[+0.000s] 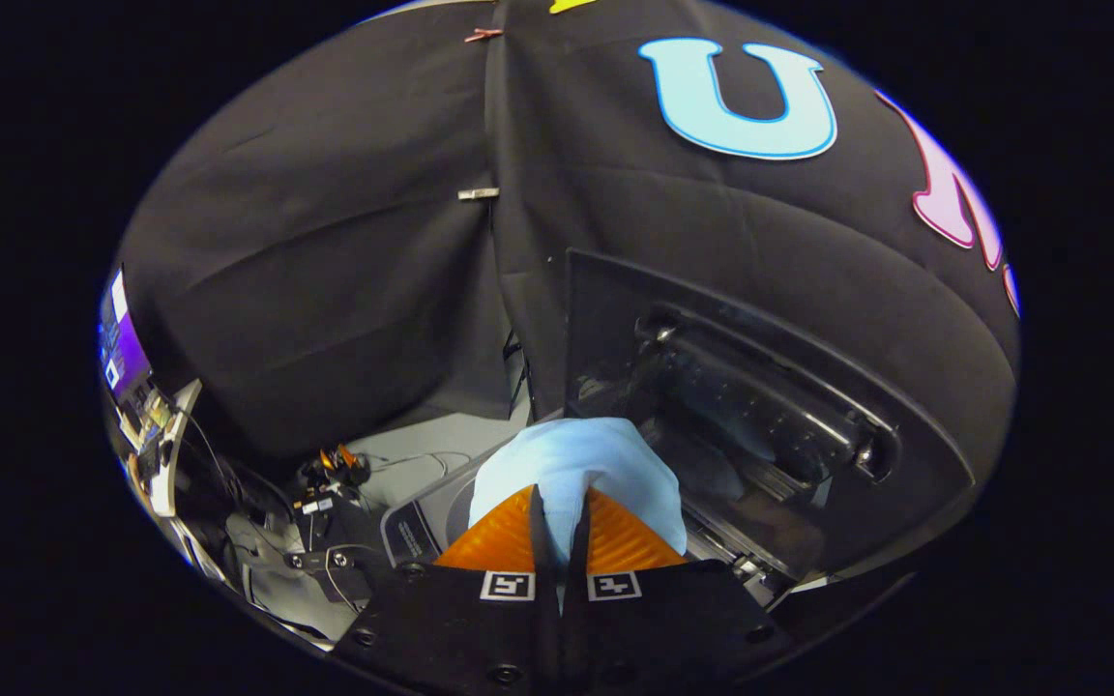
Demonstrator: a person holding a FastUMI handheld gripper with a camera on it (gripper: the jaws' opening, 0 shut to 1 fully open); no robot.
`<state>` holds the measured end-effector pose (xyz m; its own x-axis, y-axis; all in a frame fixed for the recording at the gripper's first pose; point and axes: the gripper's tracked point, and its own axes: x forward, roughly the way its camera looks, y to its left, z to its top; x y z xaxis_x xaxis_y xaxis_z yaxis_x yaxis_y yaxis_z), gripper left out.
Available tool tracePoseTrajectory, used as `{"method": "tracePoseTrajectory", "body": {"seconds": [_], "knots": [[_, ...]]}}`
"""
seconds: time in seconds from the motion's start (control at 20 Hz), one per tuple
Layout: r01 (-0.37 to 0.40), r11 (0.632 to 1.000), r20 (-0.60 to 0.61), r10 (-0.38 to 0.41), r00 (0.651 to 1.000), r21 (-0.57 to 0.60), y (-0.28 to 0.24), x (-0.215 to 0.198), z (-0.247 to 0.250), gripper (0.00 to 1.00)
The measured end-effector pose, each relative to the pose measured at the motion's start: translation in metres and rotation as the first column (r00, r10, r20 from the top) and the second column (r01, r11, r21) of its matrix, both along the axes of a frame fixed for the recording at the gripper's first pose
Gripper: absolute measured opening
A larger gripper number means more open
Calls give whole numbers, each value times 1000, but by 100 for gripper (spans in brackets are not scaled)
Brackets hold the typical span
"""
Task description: Put the clothes into the washing machine and then close the washing machine lid.
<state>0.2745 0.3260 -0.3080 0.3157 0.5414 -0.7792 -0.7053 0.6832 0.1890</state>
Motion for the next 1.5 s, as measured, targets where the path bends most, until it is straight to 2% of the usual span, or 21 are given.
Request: {"method": "tracePoseTrajectory", "body": {"seconds": [0.15, 0.25, 0.5, 0.8, 1.1, 1.3, 1.5], "knots": [[-66, 996, 6, 66, 998, -51, -2, -13, -11, 5], [-82, 992, -10, 81, 997, -97, -5, -18, -21, 8], [-65, 972, -119, 39, 992, -224, -29, -28, -51, 8], [-98, 958, -174, 52, 983, -268, -36, -42, -64, 8], [-98, 979, -119, 77, 990, -181, -19, -35, -44, 98], [-57, 992, -69, 49, 996, -111, -9, -21, -27, 100], [-15, 998, 56, 12, 998, 56, 14, 3, 16, 100]]}}
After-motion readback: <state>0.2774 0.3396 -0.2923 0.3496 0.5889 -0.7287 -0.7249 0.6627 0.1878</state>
